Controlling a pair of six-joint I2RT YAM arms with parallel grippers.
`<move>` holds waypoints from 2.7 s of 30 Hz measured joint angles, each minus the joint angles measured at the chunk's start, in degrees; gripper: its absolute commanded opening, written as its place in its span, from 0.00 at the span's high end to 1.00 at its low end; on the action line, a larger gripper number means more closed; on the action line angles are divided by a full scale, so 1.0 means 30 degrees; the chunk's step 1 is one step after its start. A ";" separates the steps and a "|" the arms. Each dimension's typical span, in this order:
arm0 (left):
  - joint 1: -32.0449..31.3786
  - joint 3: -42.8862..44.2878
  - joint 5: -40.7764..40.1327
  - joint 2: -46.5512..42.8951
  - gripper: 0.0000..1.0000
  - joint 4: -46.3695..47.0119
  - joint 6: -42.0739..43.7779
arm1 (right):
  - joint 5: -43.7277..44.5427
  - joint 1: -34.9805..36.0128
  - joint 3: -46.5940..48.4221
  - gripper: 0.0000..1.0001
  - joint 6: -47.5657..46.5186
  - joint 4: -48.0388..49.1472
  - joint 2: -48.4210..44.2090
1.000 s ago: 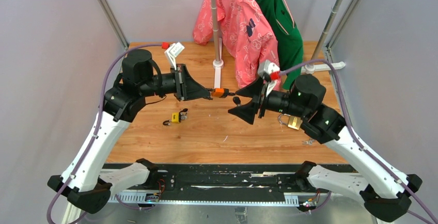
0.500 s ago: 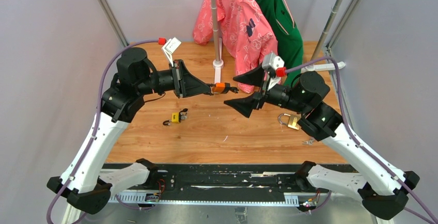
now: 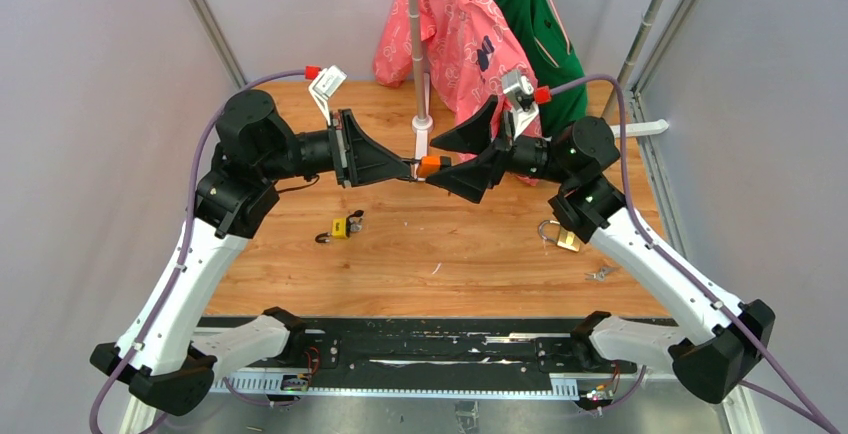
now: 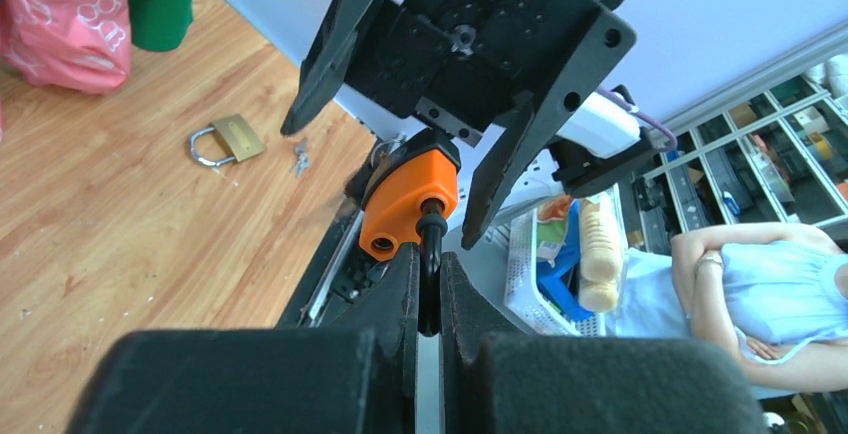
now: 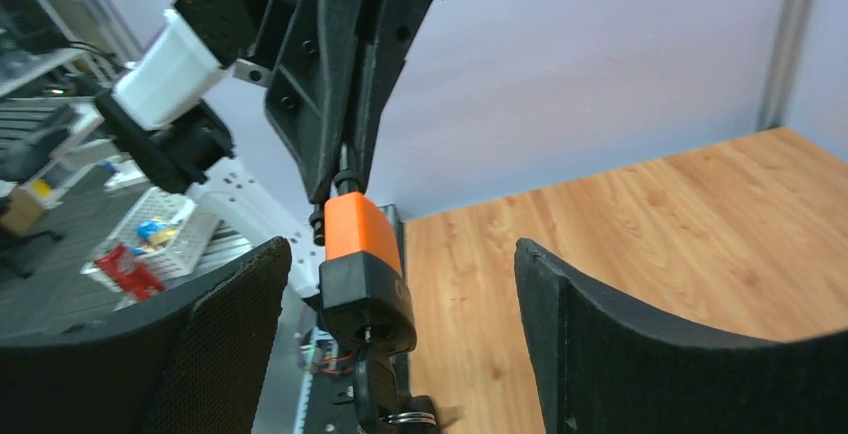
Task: Lock with the key
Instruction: Lock the lock.
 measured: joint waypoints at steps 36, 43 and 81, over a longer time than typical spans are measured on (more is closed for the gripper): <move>0.0510 -0.0291 0.0291 -0.0051 1.00 0.2040 -0.1763 | -0.2820 -0.0160 -0.1792 1.00 1.1497 1.3420 0.3417; 0.0627 -0.0386 0.0058 -0.0175 1.00 0.1566 -0.1297 | -0.2659 -0.0160 -0.1756 1.00 1.2211 1.1985 0.3308; 0.0561 -0.4189 -0.0911 -0.2674 1.00 0.6317 0.0124 | 0.0466 0.1435 0.0466 1.00 0.8990 0.2317 0.1588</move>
